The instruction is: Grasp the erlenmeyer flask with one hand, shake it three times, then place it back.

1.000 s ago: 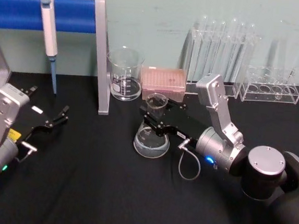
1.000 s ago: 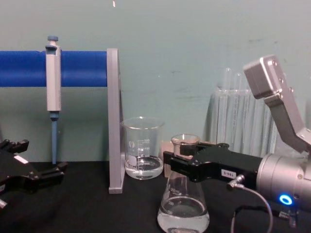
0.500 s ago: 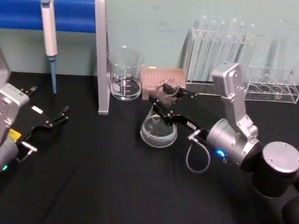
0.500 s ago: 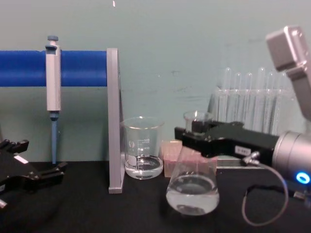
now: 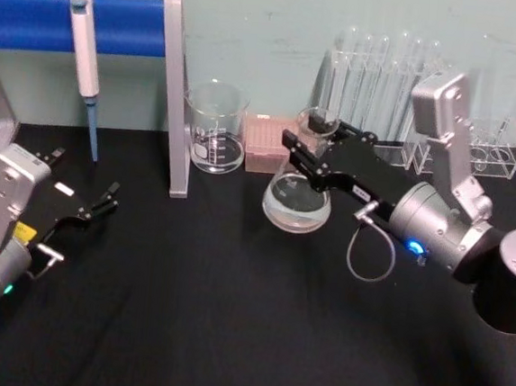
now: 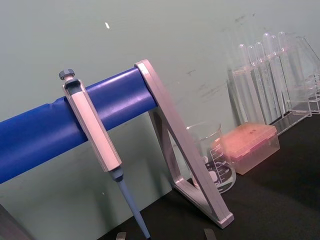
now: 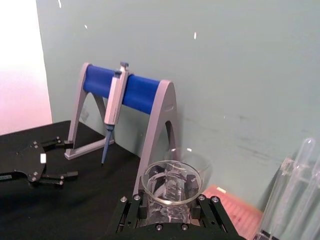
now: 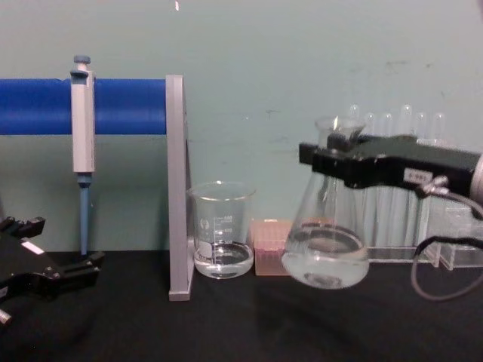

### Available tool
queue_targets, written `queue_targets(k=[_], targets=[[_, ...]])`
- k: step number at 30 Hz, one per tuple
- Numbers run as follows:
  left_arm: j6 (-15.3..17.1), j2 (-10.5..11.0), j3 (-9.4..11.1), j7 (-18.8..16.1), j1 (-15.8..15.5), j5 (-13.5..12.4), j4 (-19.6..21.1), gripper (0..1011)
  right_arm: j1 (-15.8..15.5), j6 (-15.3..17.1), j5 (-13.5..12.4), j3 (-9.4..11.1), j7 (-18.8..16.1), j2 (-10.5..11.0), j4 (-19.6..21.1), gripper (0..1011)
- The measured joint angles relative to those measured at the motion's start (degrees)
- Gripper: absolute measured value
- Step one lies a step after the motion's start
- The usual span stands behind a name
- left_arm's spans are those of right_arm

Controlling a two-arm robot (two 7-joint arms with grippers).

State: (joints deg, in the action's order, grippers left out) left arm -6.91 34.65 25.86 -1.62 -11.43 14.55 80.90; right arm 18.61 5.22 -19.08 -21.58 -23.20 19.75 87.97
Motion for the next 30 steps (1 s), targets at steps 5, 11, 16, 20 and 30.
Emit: queue_targets(k=[5, 11, 16, 20, 30], targets=[[0.00, 0.00, 0.00, 0.00, 0.00, 0.00, 0.00, 1001, -1.21, 0.86, -1.51, 1.06, -0.06, 1.65, 3.49, 450], [0.00, 0.00, 0.00, 0.00, 0.00, 0.00, 0.00, 1001, -2.00, 1.09, -2.84, 1.68, -0.02, 2.88, 5.37, 451], [0.00, 0.00, 0.00, 0.00, 0.00, 0.00, 0.00, 1001, -2.23, 1.01, -3.42, 1.84, 0.17, 3.39, 5.61, 450], [0.00, 0.00, 0.00, 0.00, 0.00, 0.00, 0.00, 1001, -2.23, 0.68, -3.69, 1.88, 0.49, 3.51, 5.39, 451], [0.00, 0.00, 0.00, 0.00, 0.00, 0.00, 0.00, 1001, -1.82, -0.12, -4.10, 1.69, 0.60, 3.57, 4.39, 451]])
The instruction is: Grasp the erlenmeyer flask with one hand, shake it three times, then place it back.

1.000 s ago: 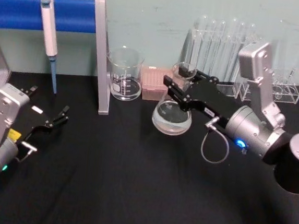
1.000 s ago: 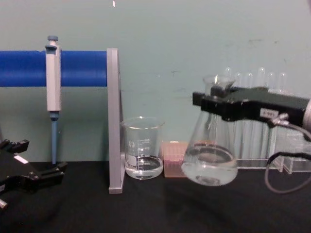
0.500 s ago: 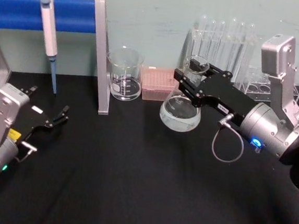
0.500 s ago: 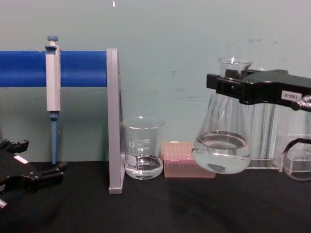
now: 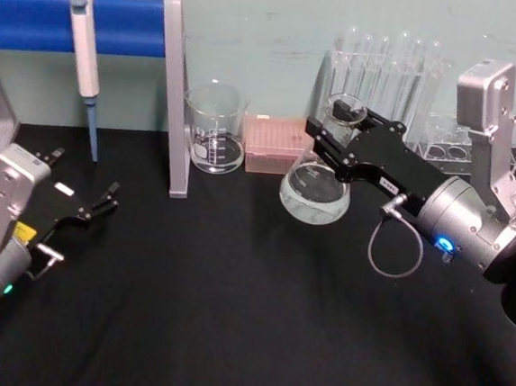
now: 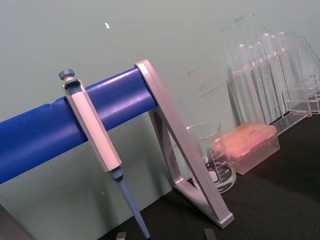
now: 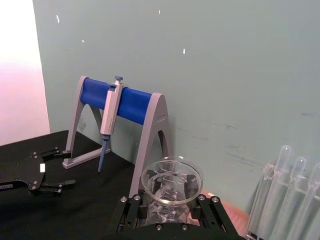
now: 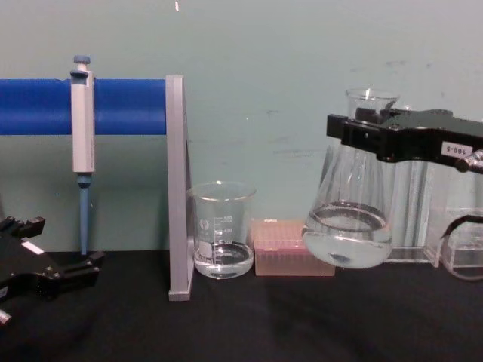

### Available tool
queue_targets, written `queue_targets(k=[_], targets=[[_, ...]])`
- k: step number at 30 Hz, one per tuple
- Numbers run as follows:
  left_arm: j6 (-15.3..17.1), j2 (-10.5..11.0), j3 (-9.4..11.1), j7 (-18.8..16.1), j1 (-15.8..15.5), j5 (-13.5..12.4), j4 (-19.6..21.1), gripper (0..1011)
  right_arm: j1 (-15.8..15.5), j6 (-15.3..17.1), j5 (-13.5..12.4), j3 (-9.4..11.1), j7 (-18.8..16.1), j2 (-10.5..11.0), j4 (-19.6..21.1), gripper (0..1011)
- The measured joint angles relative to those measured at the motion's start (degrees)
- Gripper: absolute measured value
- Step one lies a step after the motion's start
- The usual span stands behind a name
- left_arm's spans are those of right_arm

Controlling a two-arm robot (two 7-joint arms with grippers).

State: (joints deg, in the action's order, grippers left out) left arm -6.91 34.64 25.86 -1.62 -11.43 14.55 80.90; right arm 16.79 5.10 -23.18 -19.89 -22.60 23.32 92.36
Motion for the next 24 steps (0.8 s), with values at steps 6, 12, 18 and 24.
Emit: queue_targets(k=[6, 12, 18, 24], targets=[[0.00, 0.00, 0.00, 0.00, 0.00, 0.00, 0.00, 1001, 0.31, -0.20, -0.15, -0.30, -0.16, 0.02, -0.40, 451], [0.00, 0.00, 0.00, 0.00, 0.00, 0.00, 0.00, 1001, 0.47, -0.60, -0.68, -0.90, -1.54, 0.46, -0.60, 451], [0.00, 0.00, 0.00, 0.00, 0.00, 0.00, 0.00, 1001, 0.48, -1.66, -1.74, -1.86, -4.14, 1.48, -0.53, 451], [0.00, 0.00, 0.00, 0.00, 0.00, 0.00, 0.00, 1001, 0.41, -2.71, -2.78, -3.17, -6.74, 2.65, -0.26, 451]])
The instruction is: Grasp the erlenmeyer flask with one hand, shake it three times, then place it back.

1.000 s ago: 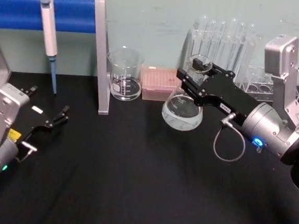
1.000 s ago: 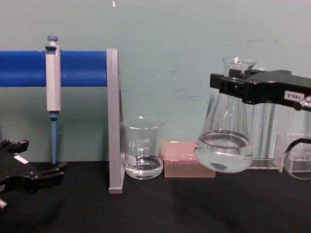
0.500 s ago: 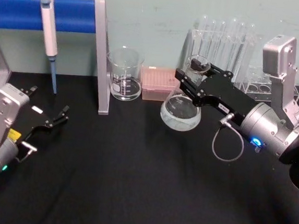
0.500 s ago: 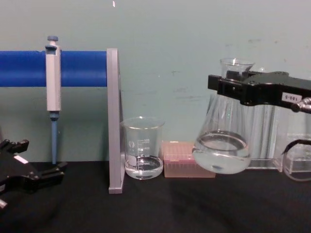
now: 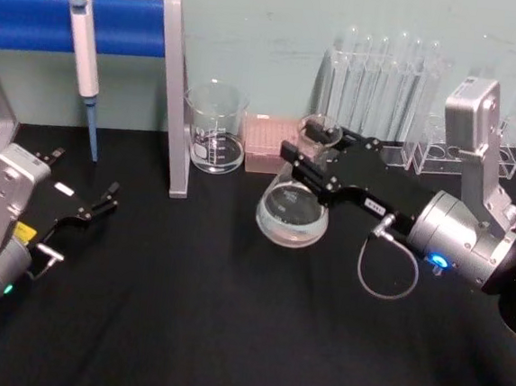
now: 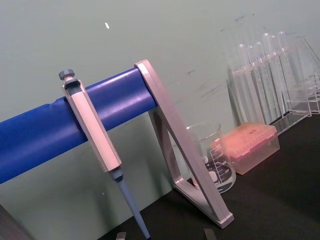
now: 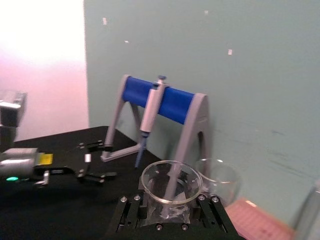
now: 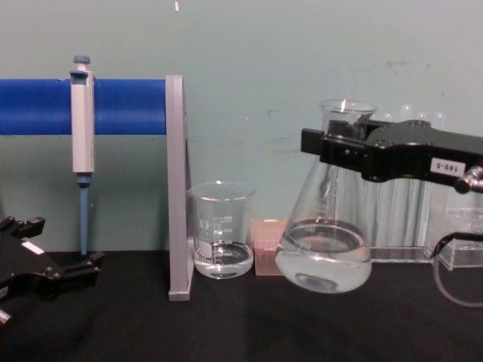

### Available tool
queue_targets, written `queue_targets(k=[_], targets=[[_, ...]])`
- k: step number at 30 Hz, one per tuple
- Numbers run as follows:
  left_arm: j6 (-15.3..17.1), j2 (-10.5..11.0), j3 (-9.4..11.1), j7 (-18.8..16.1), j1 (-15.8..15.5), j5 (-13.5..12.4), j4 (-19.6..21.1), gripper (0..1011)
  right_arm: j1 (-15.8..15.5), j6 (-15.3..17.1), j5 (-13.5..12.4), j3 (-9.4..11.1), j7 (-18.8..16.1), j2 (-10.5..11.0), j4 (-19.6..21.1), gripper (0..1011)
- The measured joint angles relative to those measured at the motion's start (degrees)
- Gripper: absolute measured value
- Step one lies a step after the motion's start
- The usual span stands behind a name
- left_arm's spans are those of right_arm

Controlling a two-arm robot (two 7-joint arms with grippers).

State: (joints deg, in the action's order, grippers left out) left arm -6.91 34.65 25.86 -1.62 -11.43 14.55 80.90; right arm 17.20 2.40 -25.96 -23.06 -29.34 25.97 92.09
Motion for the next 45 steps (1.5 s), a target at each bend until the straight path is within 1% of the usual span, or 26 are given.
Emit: queue_targets(k=[3, 12, 16, 19, 28, 39, 45], targets=[[0.00, 0.00, 0.00, 0.00, 0.00, 0.00, 0.00, 1001, -0.05, -0.31, -0.40, -0.56, -0.84, 0.43, 0.20, 450], [0.00, 0.00, 0.00, 0.00, 0.00, 0.00, 0.00, 1001, -0.19, -2.65, -2.24, -3.07, -5.30, 2.62, 1.31, 451], [0.00, 0.00, 0.00, 0.00, 0.00, 0.00, 0.00, 1001, -0.21, -3.15, -2.73, -3.70, -6.36, 3.28, 1.68, 451], [0.00, 0.00, 0.00, 0.00, 0.00, 0.00, 0.00, 1001, -0.17, -3.66, -3.25, -4.54, -7.27, 3.94, 2.03, 451], [0.00, 0.00, 0.00, 0.00, 0.00, 0.00, 0.00, 1001, 0.12, -4.47, -4.23, -5.90, -8.86, 5.19, 2.60, 450], [0.00, 0.00, 0.00, 0.00, 0.00, 0.00, 0.00, 1001, 1.12, -6.25, -5.26, -8.02, -12.78, 7.11, 2.68, 451], [0.00, 0.00, 0.00, 0.00, 0.00, 0.00, 0.00, 1001, 1.65, -7.06, -5.68, -8.95, -14.22, 7.70, 2.54, 451]])
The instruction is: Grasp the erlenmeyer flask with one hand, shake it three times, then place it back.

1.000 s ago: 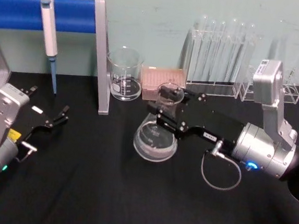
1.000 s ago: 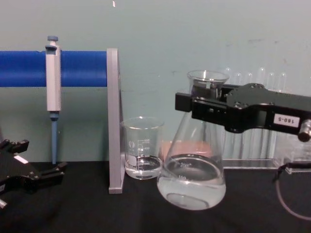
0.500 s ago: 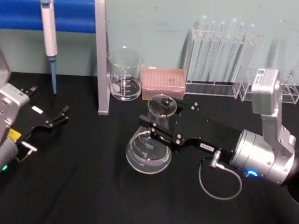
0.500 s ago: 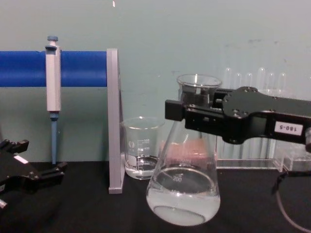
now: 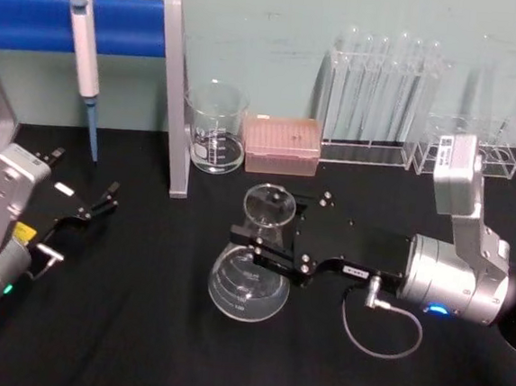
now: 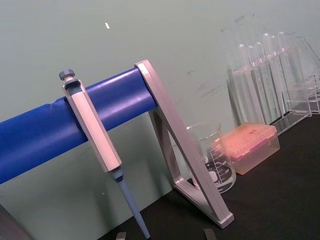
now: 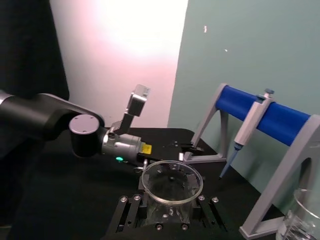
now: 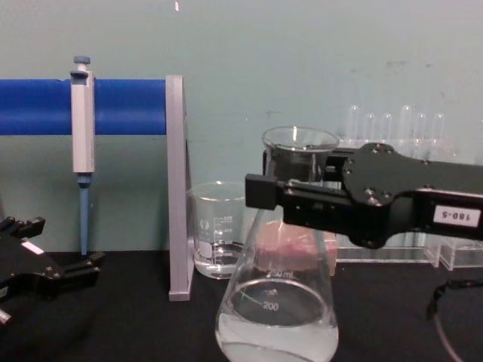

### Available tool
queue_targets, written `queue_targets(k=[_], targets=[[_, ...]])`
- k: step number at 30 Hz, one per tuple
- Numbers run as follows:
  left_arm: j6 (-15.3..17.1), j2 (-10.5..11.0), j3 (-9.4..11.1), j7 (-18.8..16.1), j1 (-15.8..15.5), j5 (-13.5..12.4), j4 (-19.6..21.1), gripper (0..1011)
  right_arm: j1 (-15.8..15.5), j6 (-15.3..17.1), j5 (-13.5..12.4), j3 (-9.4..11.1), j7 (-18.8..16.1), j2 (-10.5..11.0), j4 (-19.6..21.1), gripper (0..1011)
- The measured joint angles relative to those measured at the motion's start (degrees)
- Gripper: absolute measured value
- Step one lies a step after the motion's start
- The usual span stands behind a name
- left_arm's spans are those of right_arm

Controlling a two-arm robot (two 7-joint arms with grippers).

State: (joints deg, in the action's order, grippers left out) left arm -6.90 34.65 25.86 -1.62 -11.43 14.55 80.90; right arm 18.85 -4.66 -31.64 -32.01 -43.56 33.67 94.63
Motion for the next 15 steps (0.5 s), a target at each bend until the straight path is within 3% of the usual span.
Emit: queue_targets(k=[10, 15], targets=[[0.00, 0.00, 0.00, 0.00, 0.00, 0.00, 0.00, 1001, 0.88, -1.03, -0.60, -1.29, -1.74, 0.75, -0.47, 451], [0.00, 0.00, 0.00, 0.00, 0.00, 0.00, 0.00, 1001, 0.92, -0.93, -0.61, -1.25, -0.18, 0.44, -0.65, 451]])
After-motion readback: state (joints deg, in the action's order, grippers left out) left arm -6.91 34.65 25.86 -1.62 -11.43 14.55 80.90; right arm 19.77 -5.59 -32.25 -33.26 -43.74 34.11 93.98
